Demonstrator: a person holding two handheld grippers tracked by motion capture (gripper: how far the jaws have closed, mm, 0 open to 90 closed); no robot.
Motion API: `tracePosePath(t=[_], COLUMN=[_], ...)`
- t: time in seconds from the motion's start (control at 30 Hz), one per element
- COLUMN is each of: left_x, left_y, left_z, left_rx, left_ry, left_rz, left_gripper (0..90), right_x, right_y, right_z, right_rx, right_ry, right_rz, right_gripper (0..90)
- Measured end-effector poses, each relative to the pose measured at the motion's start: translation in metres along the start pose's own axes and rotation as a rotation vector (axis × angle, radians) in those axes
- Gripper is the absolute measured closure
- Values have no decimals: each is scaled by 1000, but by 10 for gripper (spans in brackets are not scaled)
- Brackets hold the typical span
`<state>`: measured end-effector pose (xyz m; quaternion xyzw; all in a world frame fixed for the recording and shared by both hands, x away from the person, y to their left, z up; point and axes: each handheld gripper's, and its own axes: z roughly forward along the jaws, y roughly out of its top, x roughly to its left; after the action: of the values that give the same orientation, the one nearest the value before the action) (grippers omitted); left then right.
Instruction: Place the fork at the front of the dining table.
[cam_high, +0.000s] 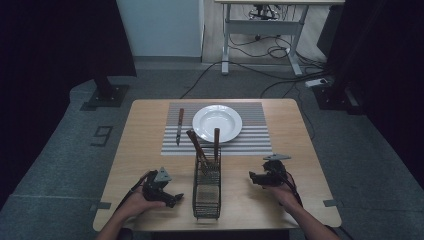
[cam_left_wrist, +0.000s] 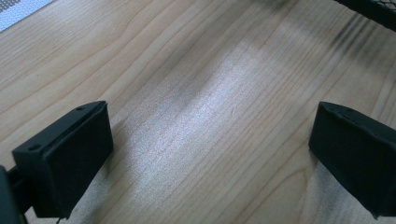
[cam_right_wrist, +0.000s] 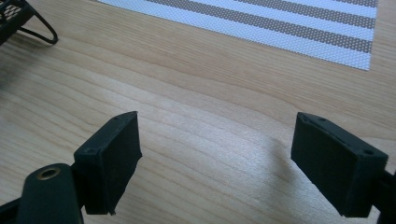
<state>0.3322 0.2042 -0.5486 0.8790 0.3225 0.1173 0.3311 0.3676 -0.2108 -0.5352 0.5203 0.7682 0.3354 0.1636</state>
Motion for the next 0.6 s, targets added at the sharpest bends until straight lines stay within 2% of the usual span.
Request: tracePosePath(t=[0.13, 0.3, 0.4, 0.6], left_x=[0, 0, 0, 0], left_y=[0, 0, 0, 0], left_z=[0, 0, 0, 0], left_rx=[0, 1, 0, 0], left_ry=[-3, -2, -2, -2], left_rz=[3, 3, 2, 2], left_gripper=[0, 0, 0, 0], right_x=[1, 0, -2, 0], right_y=[0, 3, 6, 13], right_z=[-2, -8, -15, -28], right_rx=[1, -32, -50, -112], right_ry=[1, 12, 48, 58], right_rz=[-11, 2, 28, 0], right_gripper=[156, 137, 125, 131])
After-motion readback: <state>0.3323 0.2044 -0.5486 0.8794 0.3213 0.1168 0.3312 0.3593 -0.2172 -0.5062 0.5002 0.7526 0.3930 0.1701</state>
